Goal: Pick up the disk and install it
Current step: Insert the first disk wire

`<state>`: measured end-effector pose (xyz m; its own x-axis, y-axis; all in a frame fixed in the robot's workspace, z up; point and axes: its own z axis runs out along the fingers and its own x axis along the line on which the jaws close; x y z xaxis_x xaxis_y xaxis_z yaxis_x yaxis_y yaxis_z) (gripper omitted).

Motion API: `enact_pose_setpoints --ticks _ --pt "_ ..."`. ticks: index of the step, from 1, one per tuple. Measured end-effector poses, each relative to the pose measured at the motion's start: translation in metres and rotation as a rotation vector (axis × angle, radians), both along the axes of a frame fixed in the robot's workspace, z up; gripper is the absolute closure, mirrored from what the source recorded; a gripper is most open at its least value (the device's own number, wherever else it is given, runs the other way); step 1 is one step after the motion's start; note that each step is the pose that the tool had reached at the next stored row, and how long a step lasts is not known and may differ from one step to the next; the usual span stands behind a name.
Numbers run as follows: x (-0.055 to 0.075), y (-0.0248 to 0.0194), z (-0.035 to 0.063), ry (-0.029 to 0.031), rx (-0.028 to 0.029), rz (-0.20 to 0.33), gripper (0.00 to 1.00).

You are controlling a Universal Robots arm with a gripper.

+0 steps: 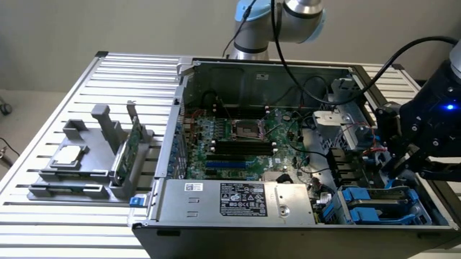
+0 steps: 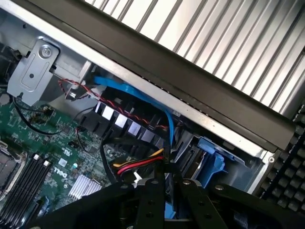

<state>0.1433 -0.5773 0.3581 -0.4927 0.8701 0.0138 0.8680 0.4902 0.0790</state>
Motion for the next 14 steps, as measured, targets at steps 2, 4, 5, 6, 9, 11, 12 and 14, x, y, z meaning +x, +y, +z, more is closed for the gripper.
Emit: enact_pose_setpoints --ticks 2,4,5,6,9,11,12,14 --pt "-0.0026 0.0 0.0 -0.0029 -0.013 -0.003 0.84" --pt "-0.0047 0.0 0.0 -0.0053 -0.0259 -0.006 0.84" --pt "-0.0055 0.0 -0.0001 -0.0056 -0.03 -0.008 0.84" --pt "-0.0062 0.0 0.0 -0.0057 -0.0337 -0.011 0.84" --pt "-0.008 0.0 -0.0001 -0.0056 -0.0375 -0.025 0.84" --pt "-0.0085 0.0 -0.0001 -0.0053 -0.0377 -0.04 0.84" --pt "-0.0085 0.0 0.0 -0.0051 -0.0378 -0.05 0.84" --pt "-0.0086 0.0 -0.0001 -0.0046 -0.0377 -0.077 0.84"
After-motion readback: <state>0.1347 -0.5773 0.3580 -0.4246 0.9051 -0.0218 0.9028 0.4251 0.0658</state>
